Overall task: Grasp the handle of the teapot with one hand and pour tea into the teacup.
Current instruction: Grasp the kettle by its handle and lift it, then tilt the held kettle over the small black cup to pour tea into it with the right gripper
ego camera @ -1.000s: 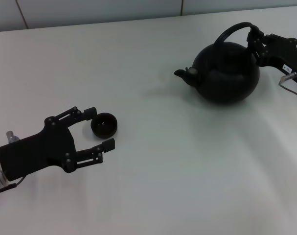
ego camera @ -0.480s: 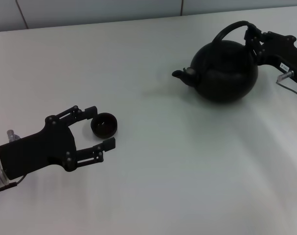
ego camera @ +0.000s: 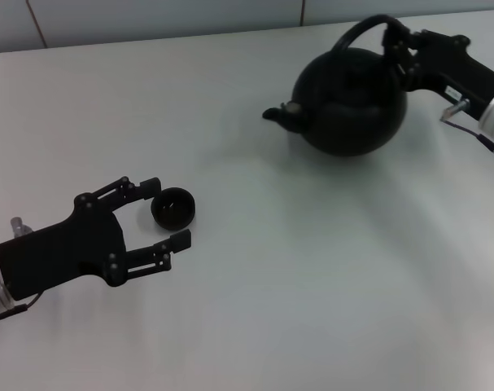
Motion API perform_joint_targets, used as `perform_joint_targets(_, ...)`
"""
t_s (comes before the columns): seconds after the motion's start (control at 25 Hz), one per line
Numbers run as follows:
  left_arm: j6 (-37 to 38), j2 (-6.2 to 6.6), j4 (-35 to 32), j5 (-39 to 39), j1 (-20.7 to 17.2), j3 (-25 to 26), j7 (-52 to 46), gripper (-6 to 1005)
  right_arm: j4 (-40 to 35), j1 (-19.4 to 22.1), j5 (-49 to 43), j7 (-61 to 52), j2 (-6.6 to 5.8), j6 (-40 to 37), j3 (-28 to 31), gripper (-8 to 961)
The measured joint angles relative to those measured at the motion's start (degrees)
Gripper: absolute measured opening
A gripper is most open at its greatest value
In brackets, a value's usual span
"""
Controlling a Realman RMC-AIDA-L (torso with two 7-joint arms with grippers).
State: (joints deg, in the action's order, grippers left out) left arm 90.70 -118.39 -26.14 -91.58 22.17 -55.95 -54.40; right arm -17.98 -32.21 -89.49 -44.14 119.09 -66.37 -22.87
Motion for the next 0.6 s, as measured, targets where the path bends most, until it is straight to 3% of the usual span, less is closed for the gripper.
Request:
perform_joint_targets(0.44,0.30,0.07,-0.37,0.08,-0.82,0.13,0.00,864,-0.39,-4.33,-0.05,0.00,-0.07,1.33,-8.07,104)
perform_joint_targets(0.6,0.40,0.08,-0.39,0.10,-1.04,0.14,0.00,864,-1.31,-5.82,-0.07,-0.05,-0.03,2.36,-13.82,104)
